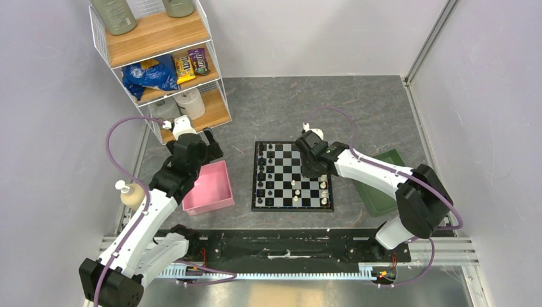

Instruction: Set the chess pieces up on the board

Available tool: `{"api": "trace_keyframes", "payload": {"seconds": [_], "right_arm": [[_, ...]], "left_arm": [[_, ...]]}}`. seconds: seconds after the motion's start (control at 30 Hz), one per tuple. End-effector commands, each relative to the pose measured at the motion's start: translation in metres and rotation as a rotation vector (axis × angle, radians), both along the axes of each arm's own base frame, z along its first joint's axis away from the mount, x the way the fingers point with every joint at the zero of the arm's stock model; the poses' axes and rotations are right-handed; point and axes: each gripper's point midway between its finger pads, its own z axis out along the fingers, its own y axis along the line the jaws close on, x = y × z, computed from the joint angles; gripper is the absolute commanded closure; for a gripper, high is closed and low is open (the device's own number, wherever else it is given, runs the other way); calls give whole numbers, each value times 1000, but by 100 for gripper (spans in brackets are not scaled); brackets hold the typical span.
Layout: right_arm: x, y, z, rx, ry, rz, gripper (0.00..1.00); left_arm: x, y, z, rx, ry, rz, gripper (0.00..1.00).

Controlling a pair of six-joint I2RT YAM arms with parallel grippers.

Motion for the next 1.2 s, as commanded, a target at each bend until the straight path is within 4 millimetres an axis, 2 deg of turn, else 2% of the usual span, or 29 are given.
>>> {"api": "trace_keyframes", "payload": {"seconds": [0.0, 0.27, 0.77, 1.17], "right_arm": [[2, -21, -2, -18, -13, -64, 83], [10, -34, -6, -24, -8, -75, 82], [11, -31, -24, -16, 41, -78, 79], [14, -36, -20, -35, 19, -99, 79]], "left_arm": [[0, 6, 3, 36, -17, 13, 0], [0, 8, 3, 46, -17, 20, 0], [5, 7, 3, 55, -11, 20, 0], [6, 8, 1, 59, -4, 22, 0]]}}
